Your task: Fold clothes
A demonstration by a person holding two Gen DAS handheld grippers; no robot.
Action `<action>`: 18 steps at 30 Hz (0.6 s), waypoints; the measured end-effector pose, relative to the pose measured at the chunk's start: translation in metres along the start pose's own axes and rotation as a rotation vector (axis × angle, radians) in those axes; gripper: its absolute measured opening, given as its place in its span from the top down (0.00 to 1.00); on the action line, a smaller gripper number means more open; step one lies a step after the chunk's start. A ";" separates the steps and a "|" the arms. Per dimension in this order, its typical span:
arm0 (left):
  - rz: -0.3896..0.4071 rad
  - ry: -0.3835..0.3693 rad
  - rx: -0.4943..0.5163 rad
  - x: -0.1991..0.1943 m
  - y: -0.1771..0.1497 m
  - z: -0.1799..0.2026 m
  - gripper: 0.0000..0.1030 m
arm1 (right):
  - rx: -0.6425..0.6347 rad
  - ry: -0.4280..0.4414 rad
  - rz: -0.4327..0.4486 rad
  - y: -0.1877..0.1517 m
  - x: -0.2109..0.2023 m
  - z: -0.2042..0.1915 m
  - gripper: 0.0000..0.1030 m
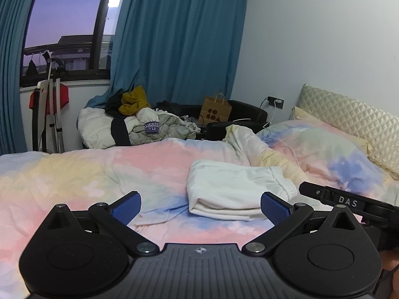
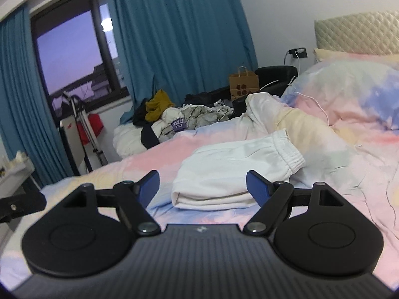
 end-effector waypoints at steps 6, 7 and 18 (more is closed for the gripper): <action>-0.009 0.044 0.020 -0.003 -0.026 -0.019 0.00 | -0.052 -0.028 0.014 -0.023 -0.001 -0.015 0.13; -0.013 0.047 0.019 -0.003 -0.029 -0.022 0.00 | -0.055 -0.037 0.010 -0.028 -0.001 -0.015 0.13; -0.038 0.074 0.014 -0.007 -0.046 -0.041 0.00 | -0.172 -0.096 0.064 -0.048 -0.001 -0.036 0.13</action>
Point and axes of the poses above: each gripper's, at about its wrist camera, not at the fingertips, and x roughly the way its jaws point, z to its right, y to its top, the point moved 4 cm from there along x, roughly the way its jaws point, and after that the axes turned 3 degrees about x, right-handed, at the moved point
